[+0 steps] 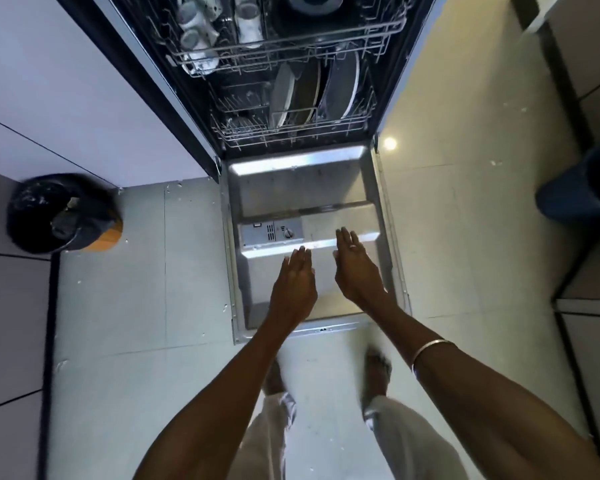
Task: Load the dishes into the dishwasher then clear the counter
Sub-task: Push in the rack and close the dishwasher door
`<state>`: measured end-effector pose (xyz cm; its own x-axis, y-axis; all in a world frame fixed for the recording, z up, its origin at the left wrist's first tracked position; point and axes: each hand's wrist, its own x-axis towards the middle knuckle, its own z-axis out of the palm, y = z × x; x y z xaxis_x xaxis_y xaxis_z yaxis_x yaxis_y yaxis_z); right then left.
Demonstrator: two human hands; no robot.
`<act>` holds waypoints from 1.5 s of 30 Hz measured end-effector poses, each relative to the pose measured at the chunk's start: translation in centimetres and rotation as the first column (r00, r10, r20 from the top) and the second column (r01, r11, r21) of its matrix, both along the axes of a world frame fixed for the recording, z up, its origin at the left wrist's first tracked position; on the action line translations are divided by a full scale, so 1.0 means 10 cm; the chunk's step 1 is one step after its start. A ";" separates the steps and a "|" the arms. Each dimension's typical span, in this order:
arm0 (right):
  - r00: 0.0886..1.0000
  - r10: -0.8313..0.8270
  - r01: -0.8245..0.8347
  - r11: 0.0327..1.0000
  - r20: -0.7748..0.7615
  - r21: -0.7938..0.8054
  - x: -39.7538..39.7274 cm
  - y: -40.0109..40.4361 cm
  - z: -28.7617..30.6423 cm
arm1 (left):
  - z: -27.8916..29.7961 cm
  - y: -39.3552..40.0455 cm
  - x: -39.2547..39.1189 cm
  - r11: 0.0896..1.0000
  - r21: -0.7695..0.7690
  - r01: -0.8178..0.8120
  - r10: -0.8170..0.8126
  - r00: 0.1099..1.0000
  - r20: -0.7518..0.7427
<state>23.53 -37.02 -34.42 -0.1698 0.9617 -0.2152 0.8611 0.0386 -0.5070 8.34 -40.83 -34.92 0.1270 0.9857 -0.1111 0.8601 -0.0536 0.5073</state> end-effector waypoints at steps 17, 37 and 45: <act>0.953 -0.284 0.245 0.929 -0.108 -0.278 0.55 -1.54 -1.18 | -1.04 -1.47 0.43 0.527 -0.696 -0.487 0.752 0.649 0.115; -0.235 -0.937 0.256 0.196 -0.257 -0.947 0.33 -1.66 -3.12 | -3.05 -1.49 0.35 0.531 -0.764 -0.367 0.800 0.515 0.308; -0.136 -0.940 0.201 0.284 -0.314 -0.938 0.45 -1.78 -2.58 | -2.66 -1.48 0.36 0.434 -0.849 -0.301 0.894 0.262 0.364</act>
<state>28.07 -54.79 -60.21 0.0071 0.4736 -0.8807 -0.6011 -0.7018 -0.3822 11.89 -55.67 -61.50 -0.1619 0.5292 -0.8329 -0.2233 0.8025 0.5533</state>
